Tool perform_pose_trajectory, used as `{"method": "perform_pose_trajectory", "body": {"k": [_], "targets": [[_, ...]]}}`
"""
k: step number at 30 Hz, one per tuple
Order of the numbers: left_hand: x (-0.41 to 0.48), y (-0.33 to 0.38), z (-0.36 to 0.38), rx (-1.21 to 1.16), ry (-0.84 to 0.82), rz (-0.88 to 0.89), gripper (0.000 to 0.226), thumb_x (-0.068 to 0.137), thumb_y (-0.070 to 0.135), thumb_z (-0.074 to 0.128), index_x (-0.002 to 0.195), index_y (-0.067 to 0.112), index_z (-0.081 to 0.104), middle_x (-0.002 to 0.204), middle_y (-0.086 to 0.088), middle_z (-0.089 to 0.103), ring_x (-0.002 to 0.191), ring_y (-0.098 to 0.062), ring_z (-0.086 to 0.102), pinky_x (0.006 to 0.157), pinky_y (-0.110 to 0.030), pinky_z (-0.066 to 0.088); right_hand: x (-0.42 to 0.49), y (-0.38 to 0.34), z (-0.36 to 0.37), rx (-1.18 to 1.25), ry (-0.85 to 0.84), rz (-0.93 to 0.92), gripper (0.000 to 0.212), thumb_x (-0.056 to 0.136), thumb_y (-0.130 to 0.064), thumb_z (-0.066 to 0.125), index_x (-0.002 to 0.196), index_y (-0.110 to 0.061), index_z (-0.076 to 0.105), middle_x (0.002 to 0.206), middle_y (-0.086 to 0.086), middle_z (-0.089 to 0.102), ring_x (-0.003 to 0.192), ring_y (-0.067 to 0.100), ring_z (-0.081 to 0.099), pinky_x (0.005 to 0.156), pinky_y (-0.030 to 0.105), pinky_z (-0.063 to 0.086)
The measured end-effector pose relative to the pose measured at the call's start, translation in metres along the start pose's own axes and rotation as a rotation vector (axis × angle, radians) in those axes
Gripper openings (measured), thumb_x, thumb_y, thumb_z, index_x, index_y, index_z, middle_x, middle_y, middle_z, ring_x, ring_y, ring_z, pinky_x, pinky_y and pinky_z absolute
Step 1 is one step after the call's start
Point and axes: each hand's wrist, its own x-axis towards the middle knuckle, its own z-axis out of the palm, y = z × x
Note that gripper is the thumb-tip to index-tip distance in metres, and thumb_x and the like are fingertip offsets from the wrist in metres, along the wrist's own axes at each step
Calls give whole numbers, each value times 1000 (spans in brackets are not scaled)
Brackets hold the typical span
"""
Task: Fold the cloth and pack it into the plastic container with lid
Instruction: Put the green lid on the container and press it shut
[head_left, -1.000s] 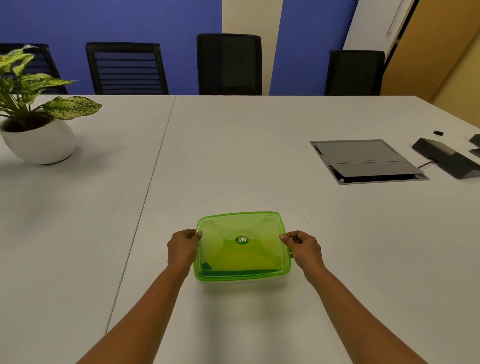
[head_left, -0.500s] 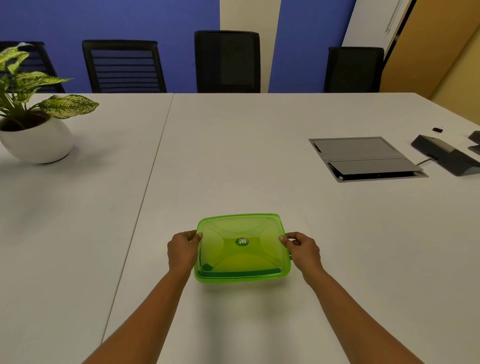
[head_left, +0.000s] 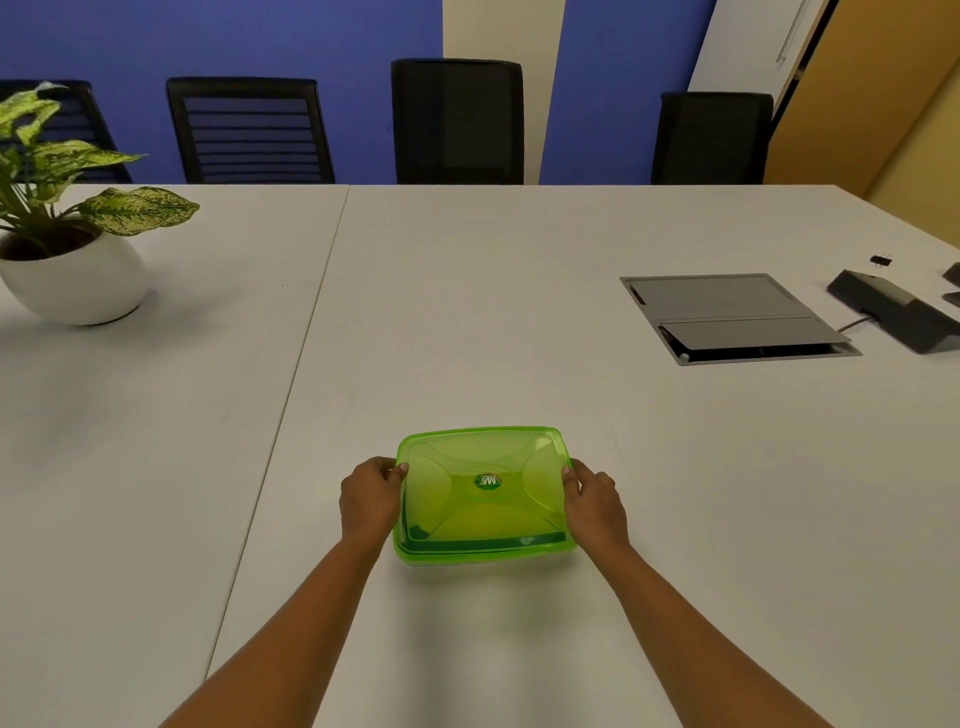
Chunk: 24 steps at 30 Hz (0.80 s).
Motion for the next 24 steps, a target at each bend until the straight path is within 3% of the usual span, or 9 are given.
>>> {"method": "perform_pose_trajectory", "body": {"k": [7, 13, 15, 18, 24], "targets": [[0, 1, 0, 17, -4, 8, 34, 92, 23, 54, 116, 1, 60, 113, -19, 66, 108, -33, 58, 90, -37, 45, 14, -14, 0, 4, 34, 13, 44, 101, -31, 22, 127, -8, 50, 124, 23, 45, 108, 38, 52, 92, 40, 41], [2, -2, 1, -1, -2, 3, 34, 92, 25, 54, 116, 2, 60, 113, -18, 66, 107, -32, 59, 91, -38, 45, 37, -22, 0, 125, -56, 54, 48, 100, -35, 22, 129, -7, 48, 131, 23, 47, 122, 35, 43, 100, 39, 35], [2, -2, 1, 10, 0, 13, 34, 92, 25, 53, 115, 1, 61, 113, -17, 66, 107, -31, 59, 89, -36, 45, 44, -23, 1, 173, -71, 76, 46, 100, -37, 25, 118, -4, 52, 120, 21, 53, 115, 34, 47, 96, 39, 37], [2, -2, 2, 46, 5, 32, 33, 93, 26, 51, 113, 1, 61, 111, -16, 67, 105, -30, 59, 86, -32, 43, 51, -21, 1, 247, -103, 123, 41, 98, -43, 28, 94, -6, 46, 85, 7, 52, 92, 27, 46, 80, 35, 37], [3, -1, 3, 63, 23, 32, 33, 92, 27, 52, 112, 2, 62, 111, -15, 68, 104, -29, 60, 87, -32, 44, 56, -17, 4, 258, -122, 124, 60, 96, -48, 29, 108, 7, 51, 93, 17, 50, 86, 26, 44, 74, 31, 32]]}}
